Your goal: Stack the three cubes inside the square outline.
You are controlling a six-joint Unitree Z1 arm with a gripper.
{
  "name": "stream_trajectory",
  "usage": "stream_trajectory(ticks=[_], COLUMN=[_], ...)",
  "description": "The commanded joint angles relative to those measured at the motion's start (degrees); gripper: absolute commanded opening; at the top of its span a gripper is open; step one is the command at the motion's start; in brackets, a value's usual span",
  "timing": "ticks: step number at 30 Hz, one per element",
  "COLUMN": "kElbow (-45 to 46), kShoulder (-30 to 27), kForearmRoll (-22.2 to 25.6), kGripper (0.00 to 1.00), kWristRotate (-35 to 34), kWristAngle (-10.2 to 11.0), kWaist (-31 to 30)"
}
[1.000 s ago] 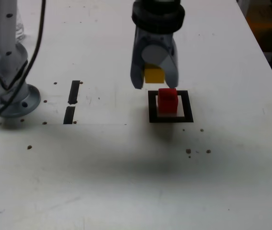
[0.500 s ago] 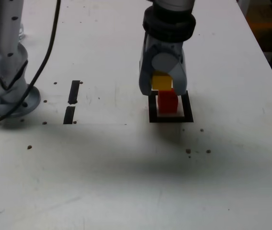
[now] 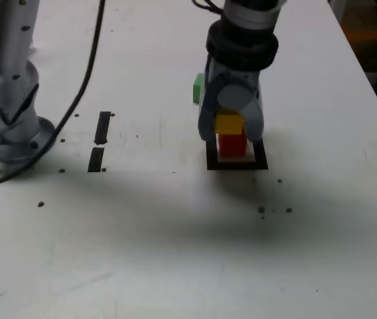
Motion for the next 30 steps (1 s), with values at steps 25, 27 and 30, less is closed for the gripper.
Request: stream_trajectory(ticks=[25,27,30], kElbow=[0.22,0.36,0.52], kShoulder=[1.33,1.26,1.17], kForearmRoll=[-2.24,-2.43,-2.5], kGripper=[0.28,0.31,0.33], kWristRotate=[0.52,0.68,0.81], kWristAngle=[0.12,0.12,0.18], kWaist=[0.21,0.21,0.24])
